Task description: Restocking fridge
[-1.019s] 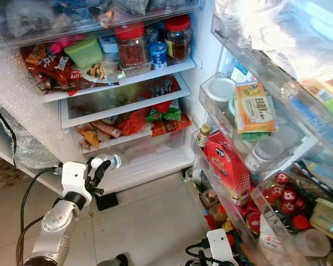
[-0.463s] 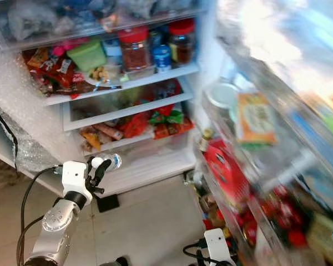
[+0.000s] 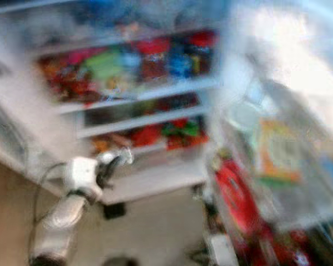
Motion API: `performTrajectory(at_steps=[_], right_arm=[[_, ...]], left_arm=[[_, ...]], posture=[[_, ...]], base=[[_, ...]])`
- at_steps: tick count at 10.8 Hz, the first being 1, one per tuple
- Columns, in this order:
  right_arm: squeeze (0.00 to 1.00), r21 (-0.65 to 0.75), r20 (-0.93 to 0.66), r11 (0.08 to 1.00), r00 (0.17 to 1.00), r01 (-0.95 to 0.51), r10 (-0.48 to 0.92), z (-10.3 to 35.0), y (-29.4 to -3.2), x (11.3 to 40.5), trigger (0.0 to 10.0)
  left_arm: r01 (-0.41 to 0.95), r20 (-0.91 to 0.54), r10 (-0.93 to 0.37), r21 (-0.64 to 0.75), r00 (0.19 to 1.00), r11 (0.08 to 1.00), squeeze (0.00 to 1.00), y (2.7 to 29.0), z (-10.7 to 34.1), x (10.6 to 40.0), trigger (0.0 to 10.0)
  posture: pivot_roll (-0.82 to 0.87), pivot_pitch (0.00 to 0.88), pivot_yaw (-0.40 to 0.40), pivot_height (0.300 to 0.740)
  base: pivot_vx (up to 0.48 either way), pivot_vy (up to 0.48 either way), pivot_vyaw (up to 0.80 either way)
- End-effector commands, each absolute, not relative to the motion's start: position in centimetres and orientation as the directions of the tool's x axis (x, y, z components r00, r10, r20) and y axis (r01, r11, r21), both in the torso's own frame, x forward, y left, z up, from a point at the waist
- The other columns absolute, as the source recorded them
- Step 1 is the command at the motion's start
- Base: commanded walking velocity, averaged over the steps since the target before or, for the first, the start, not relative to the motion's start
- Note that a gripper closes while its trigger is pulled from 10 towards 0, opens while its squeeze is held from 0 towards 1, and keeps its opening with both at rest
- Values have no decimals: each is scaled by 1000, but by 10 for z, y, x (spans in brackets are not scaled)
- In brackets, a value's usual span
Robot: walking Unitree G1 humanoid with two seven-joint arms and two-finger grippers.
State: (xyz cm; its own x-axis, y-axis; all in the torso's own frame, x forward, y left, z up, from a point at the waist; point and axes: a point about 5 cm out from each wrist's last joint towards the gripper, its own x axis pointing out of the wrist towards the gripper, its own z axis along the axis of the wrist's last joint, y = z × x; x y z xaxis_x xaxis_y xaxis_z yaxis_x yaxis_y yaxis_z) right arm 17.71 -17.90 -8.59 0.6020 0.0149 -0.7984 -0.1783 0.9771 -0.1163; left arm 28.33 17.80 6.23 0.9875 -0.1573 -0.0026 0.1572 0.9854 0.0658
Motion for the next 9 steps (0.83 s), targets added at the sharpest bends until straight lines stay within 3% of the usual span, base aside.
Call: performTrajectory(at_steps=[1,7,9], right_arm=[[0,-128,-813,976,583,-175,-2,-89,-187,167,10000],[0,-97,-824,971,565,-219,45,-92,-178,162,10000],[0,-83,-827,969,559,-232,63,-93,-174,161,10000]], left_arm=[[173,14,-174,37,985,984,0,168,65,286,10000],[169,14,-169,29,985,985,0,167,65,285,10000],[166,9,-167,26,986,986,0,167,64,286,10000]], posture=[[115,189,34,740],[114,195,35,740],[112,197,36,740]], base=[[274,0,0],[267,0,0],[0,0,0]])
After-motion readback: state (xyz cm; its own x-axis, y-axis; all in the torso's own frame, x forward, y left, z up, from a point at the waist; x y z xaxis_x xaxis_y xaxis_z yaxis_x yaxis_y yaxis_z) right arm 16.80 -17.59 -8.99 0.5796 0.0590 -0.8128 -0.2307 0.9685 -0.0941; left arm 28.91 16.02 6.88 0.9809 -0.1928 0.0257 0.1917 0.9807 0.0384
